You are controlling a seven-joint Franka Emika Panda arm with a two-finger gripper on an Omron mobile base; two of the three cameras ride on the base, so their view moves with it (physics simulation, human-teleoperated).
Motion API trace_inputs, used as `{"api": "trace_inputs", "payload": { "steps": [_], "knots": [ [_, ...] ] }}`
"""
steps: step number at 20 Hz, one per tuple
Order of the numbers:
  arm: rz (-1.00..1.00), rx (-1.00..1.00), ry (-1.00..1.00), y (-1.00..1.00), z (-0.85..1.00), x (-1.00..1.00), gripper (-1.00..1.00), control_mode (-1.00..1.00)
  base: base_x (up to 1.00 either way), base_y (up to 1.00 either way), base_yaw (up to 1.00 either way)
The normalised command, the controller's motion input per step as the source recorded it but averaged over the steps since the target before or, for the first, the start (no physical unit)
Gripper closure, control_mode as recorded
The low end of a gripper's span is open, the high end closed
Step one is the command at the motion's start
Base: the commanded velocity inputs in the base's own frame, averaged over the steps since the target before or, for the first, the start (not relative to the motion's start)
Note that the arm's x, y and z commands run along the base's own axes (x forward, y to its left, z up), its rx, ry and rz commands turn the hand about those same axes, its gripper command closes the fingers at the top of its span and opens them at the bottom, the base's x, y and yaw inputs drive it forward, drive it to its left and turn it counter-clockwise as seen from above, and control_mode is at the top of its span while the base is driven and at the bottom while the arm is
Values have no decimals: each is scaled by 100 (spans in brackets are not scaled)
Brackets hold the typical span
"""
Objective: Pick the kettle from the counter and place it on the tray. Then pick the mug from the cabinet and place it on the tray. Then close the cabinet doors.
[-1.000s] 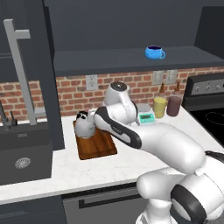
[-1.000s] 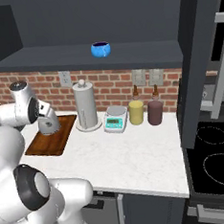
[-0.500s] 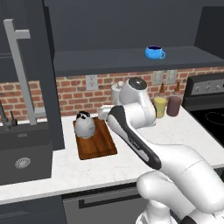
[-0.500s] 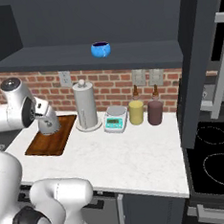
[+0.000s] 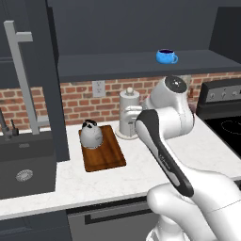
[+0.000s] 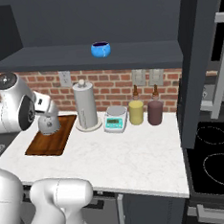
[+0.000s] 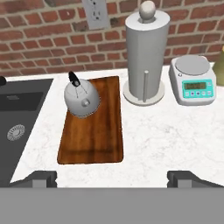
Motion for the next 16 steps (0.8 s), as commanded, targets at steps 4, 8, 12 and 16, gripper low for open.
{"api": "trace_inputs", "payload": {
  "steps": [4,8,12,16],
  "knots": [
    [0,0,-4,-51,50,-21,-100,-100,0,0,0],
    [0,0,-4,-52,44,-20,-100,-100,0,0,0],
    [1,0,-12,-51,30,-25,-100,-100,0,0,0],
    [5,0,-15,-44,27,-18,-100,-100,0,0,0]
  ]
}}
